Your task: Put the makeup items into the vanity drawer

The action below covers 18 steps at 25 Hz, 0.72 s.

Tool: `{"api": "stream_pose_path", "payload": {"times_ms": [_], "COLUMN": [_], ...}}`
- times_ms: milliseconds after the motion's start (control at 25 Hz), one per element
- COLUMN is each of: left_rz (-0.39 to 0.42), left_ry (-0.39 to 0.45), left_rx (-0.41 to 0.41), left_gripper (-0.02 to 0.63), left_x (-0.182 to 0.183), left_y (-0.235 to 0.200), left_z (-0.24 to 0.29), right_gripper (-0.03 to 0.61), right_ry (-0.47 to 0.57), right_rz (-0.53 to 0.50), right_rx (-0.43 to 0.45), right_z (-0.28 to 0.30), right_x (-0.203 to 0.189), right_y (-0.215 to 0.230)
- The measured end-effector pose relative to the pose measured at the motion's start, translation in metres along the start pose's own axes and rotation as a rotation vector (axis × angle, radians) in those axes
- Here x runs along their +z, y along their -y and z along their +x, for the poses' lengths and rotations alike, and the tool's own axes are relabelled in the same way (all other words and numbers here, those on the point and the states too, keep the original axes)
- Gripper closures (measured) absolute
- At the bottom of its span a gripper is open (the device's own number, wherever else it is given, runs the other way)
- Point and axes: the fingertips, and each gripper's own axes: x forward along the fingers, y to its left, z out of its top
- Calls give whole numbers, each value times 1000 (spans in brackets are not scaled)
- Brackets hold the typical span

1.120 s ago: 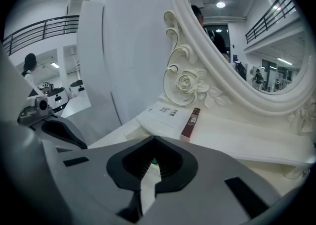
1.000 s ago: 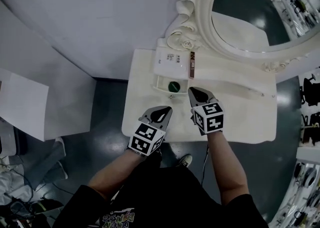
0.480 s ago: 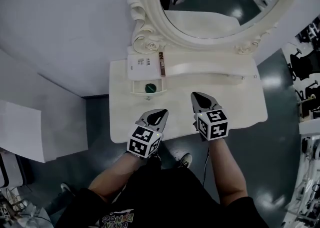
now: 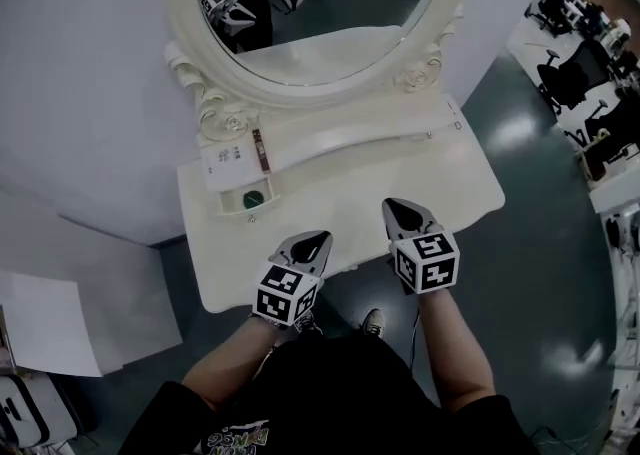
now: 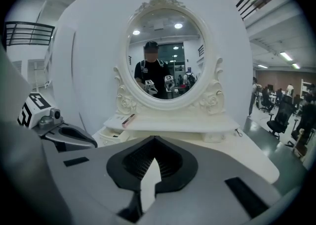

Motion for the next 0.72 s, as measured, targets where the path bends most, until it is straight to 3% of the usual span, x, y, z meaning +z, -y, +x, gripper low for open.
{"api": "stream_pose_path", "payload": {"times_ms": [280,720], "left_rz": [27,14], "left_ry": [1,-26], "left_rx": [-44,-31], "left_gripper": [606,606], "left_x": [15,9], "left_y": [43,90], "left_z": [26,40], "right_gripper": [551,551], "right_ry": [38,42], "right_rz": [55,113], "right_rx": [-52,-30], "right_z": [-50,-97], "right_x": [-12,-42], "right_y": [37,58]}}
